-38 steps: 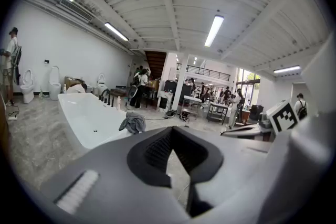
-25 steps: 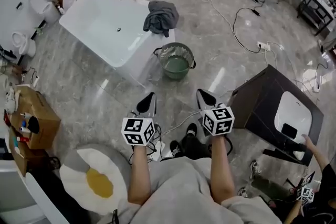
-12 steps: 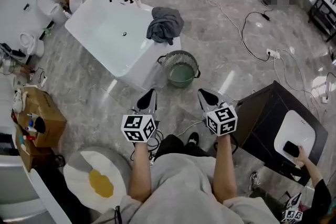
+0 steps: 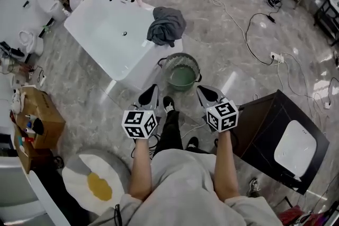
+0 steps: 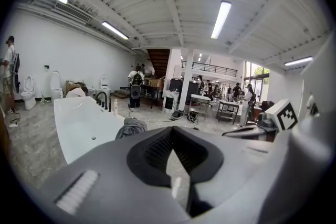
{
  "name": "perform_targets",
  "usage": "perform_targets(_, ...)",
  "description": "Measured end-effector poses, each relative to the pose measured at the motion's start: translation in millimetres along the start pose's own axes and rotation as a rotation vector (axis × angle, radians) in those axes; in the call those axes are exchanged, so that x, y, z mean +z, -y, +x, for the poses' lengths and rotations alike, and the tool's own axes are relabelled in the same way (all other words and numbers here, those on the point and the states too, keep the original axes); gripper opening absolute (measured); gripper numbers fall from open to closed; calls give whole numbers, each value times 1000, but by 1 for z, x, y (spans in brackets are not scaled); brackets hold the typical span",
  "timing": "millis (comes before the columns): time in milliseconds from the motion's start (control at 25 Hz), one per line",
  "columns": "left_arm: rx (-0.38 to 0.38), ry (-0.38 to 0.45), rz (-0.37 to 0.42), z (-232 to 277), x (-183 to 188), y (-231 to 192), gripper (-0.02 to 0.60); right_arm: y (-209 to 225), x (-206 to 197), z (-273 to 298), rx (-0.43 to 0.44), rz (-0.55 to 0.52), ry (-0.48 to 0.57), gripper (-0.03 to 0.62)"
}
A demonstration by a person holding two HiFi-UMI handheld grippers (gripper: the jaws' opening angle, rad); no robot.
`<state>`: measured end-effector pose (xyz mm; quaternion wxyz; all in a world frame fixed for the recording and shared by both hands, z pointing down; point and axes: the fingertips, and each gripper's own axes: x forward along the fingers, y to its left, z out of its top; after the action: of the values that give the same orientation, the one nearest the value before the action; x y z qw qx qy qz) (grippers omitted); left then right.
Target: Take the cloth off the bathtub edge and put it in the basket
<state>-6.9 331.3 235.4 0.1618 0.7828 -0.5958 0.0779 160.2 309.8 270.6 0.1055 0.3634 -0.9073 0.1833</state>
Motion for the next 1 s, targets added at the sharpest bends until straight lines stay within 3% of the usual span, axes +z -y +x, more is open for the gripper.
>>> perform_targets(440, -23, -2, -62, 107, 31, -72, 56, 77, 28, 90, -96, 35, -47, -4)
perform_targets(640, -12, -21, -144, 168, 42, -128, 57, 115, 49, 149, -161, 27, -101, -3)
perform_targets(800, -11, -22, -202, 211, 58, -178, 57, 142, 81, 200, -232, 32, -70, -3)
perform_targets(1000, 7, -42, -268, 258, 57, -244, 57, 154, 97, 271, -247, 41, -88, -5)
